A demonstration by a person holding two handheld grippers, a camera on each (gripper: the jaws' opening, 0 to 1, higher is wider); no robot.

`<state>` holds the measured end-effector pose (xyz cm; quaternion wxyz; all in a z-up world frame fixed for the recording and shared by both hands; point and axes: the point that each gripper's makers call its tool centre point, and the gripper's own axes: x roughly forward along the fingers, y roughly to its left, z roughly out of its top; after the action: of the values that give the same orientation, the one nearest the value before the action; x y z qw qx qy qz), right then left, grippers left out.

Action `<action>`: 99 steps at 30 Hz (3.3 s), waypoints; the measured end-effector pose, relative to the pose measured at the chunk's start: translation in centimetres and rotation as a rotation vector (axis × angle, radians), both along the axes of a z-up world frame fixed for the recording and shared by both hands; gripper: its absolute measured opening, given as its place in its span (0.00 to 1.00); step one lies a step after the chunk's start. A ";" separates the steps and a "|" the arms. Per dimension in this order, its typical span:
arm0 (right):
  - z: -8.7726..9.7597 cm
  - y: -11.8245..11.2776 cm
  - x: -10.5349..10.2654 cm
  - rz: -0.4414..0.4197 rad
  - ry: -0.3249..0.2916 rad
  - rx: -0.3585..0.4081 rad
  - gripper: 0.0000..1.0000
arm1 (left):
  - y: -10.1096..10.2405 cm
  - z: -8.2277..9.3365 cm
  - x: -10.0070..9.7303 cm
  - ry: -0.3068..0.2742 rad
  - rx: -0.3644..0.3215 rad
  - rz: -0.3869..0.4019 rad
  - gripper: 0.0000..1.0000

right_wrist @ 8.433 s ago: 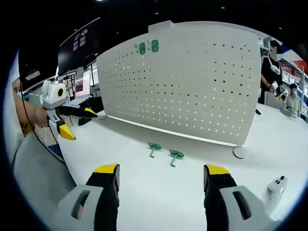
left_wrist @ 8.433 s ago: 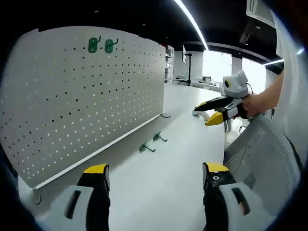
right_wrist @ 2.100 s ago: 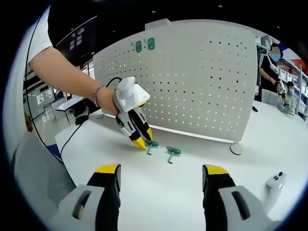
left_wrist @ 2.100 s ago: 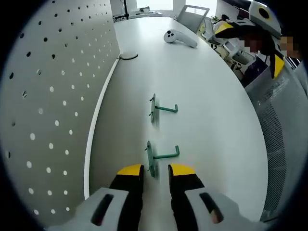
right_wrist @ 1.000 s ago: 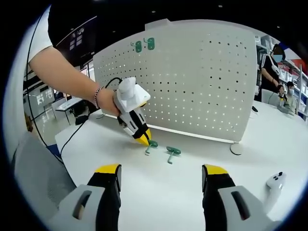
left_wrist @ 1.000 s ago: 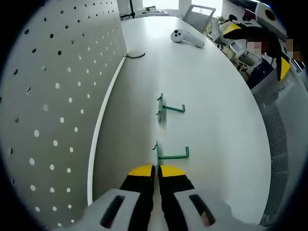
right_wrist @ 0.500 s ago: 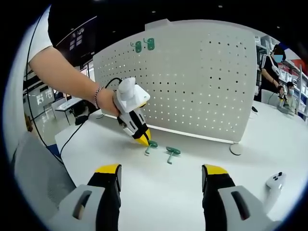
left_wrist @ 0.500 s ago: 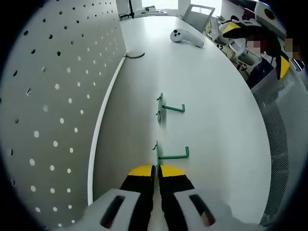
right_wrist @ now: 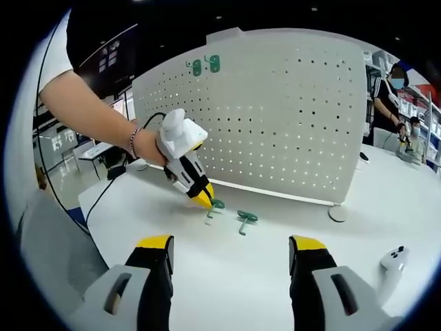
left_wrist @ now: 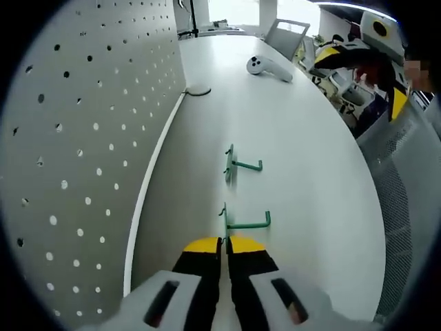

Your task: Insert the hook assembly into the mounting plate slot until the hook locks in place.

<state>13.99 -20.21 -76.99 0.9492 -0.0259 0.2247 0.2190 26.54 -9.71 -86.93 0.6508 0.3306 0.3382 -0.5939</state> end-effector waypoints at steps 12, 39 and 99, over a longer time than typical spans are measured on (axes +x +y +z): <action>0.0 0.0 0.0 0.004 -0.002 -0.006 0.66 | 0.1 1.7 -0.2 -0.001 -0.074 0.035 0.04; 0.3 0.1 0.1 0.009 -0.002 -0.006 0.66 | 1.1 7.2 1.2 -0.087 -0.260 0.108 0.03; 1.9 1.1 0.1 0.027 -0.045 0.027 0.66 | 4.6 16.8 -3.5 -0.285 -0.664 0.332 0.03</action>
<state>14.11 -19.06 -75.04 0.9511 -0.0211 0.1999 0.2344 23.02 -5.08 -70.16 0.8498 0.1219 0.0829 -0.5060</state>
